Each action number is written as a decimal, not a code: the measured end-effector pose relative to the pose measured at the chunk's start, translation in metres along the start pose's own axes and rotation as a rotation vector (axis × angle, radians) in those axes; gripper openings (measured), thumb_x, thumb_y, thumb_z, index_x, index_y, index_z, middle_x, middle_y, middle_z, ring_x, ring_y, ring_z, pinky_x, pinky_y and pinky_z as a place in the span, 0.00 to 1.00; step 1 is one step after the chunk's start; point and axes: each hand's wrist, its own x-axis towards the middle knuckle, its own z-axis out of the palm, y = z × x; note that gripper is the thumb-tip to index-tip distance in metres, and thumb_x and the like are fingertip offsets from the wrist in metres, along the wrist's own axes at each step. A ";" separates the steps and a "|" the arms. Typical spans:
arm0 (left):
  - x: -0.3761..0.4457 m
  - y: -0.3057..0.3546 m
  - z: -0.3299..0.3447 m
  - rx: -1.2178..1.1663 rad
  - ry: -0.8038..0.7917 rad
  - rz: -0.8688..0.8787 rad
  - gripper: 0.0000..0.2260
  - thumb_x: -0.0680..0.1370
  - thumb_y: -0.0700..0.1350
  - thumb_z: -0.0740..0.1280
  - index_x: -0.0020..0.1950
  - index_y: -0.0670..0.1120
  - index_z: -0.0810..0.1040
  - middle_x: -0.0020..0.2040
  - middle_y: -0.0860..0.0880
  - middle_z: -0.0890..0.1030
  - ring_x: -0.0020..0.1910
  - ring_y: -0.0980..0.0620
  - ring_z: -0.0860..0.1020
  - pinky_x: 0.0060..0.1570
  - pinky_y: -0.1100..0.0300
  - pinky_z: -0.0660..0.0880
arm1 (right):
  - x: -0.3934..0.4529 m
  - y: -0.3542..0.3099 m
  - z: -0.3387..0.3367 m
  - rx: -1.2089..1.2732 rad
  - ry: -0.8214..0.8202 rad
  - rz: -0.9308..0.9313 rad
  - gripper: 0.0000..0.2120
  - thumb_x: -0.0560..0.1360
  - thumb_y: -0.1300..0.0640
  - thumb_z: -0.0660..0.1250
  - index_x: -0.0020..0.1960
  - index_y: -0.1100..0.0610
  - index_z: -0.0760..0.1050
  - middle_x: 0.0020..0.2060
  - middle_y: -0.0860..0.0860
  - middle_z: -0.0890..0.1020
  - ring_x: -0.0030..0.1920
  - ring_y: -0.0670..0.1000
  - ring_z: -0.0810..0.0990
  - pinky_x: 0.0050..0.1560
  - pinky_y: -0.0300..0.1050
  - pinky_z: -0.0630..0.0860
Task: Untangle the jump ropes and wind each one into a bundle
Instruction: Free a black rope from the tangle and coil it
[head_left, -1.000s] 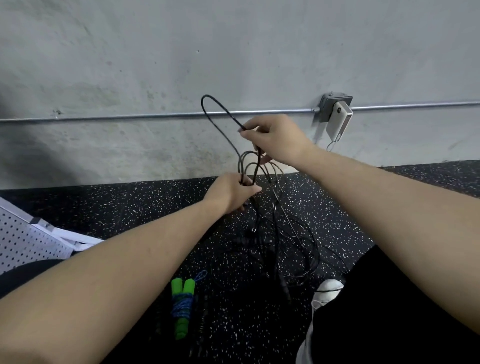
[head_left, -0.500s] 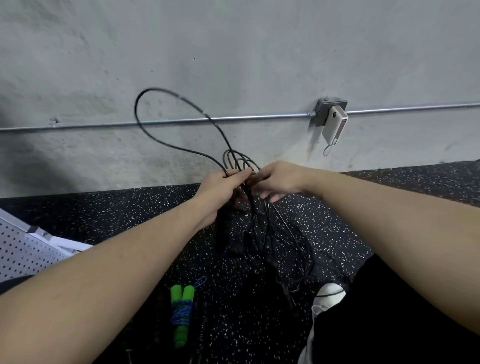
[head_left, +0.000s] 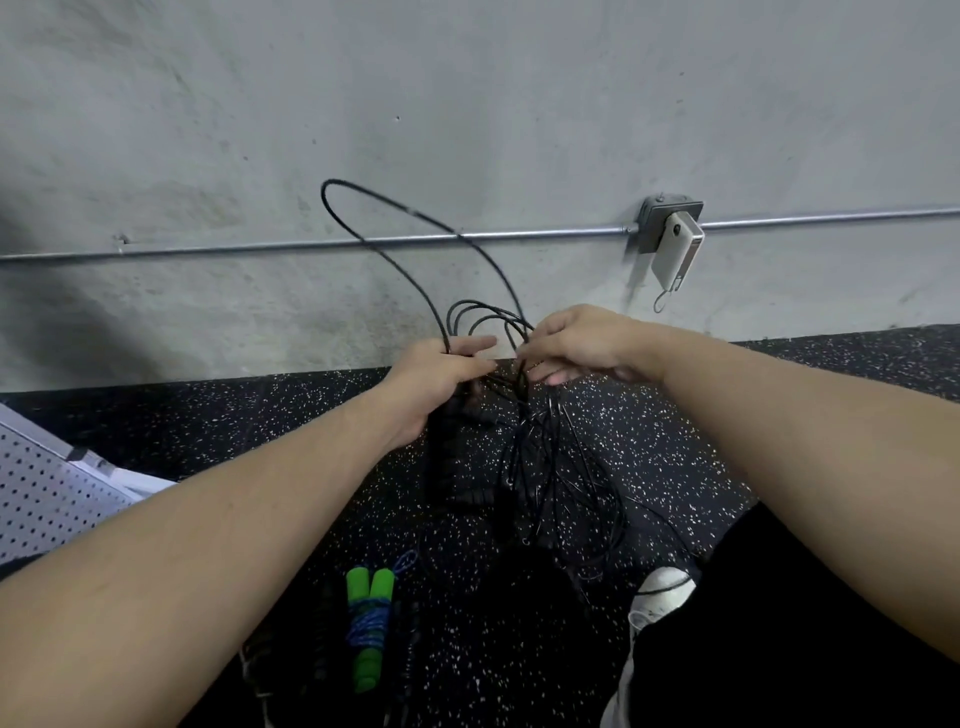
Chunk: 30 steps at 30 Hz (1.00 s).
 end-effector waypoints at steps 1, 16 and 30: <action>0.001 -0.002 -0.003 0.034 0.021 -0.011 0.13 0.77 0.37 0.73 0.59 0.50 0.85 0.36 0.51 0.83 0.30 0.56 0.77 0.33 0.63 0.77 | 0.000 0.000 -0.002 0.032 0.025 0.017 0.03 0.79 0.61 0.68 0.47 0.60 0.79 0.38 0.54 0.85 0.33 0.45 0.82 0.38 0.37 0.80; 0.010 -0.019 -0.002 0.334 0.031 -0.038 0.08 0.80 0.35 0.69 0.56 0.44 0.83 0.41 0.46 0.83 0.29 0.54 0.79 0.31 0.62 0.79 | -0.004 -0.029 0.014 0.230 0.305 -0.313 0.01 0.81 0.63 0.64 0.51 0.61 0.75 0.38 0.55 0.83 0.35 0.50 0.81 0.35 0.41 0.82; 0.011 -0.013 0.017 0.438 0.093 0.341 0.05 0.76 0.49 0.76 0.50 0.51 0.84 0.50 0.58 0.79 0.41 0.58 0.78 0.38 0.64 0.74 | -0.007 -0.034 0.013 0.323 0.282 -0.339 0.04 0.80 0.63 0.66 0.46 0.59 0.76 0.37 0.54 0.83 0.37 0.51 0.81 0.40 0.48 0.83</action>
